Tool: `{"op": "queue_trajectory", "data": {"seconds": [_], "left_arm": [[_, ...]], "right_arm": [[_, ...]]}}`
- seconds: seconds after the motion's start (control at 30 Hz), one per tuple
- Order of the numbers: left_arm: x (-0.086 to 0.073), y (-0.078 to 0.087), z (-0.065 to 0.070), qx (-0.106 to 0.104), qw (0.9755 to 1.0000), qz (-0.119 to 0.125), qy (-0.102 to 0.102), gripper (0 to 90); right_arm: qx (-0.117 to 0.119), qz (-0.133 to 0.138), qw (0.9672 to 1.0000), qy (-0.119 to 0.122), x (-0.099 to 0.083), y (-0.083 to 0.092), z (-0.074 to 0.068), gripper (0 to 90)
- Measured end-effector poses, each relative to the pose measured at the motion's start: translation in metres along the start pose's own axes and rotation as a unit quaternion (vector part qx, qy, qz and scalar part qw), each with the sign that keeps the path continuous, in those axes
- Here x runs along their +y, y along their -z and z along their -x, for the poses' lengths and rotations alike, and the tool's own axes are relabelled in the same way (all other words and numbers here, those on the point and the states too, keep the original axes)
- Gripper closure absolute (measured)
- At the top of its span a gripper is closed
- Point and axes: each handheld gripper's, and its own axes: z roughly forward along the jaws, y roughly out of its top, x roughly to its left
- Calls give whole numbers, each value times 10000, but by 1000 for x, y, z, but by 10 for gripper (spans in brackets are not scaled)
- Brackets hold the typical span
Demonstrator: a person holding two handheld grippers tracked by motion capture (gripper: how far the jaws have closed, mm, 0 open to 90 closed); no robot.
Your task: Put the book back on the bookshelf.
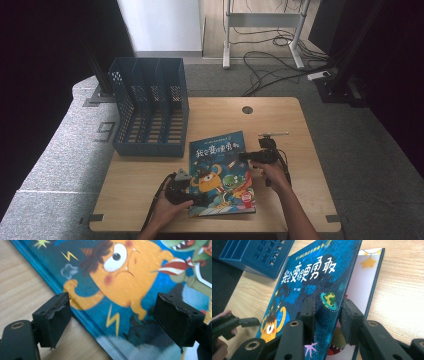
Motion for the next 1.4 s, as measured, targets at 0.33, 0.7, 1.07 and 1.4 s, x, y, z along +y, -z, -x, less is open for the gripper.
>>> {"op": "queue_trajectory", "data": {"seconds": [0.33, 0.7, 1.07, 1.4], "left_arm": [[-15, 8, 13, -84, 9998, -8, -158, 131], [-17, 9, 21, -118, 9993, -118, -321, 86], [-18, 5, 34, -91, 9971, -426, -629, 0], [-17, 2, 31, -112, 9985, -272, -458, 0]], "right_arm": [[27, 10, 10000, -86, 0, 0, 1, 672], [196, 81, 9996, -202, 0, 1, 4, 698], [181, 147, 9994, -262, 1, -1, 8, 706], [143, 180, 9993, -303, 2, -2, 10, 712]]}}
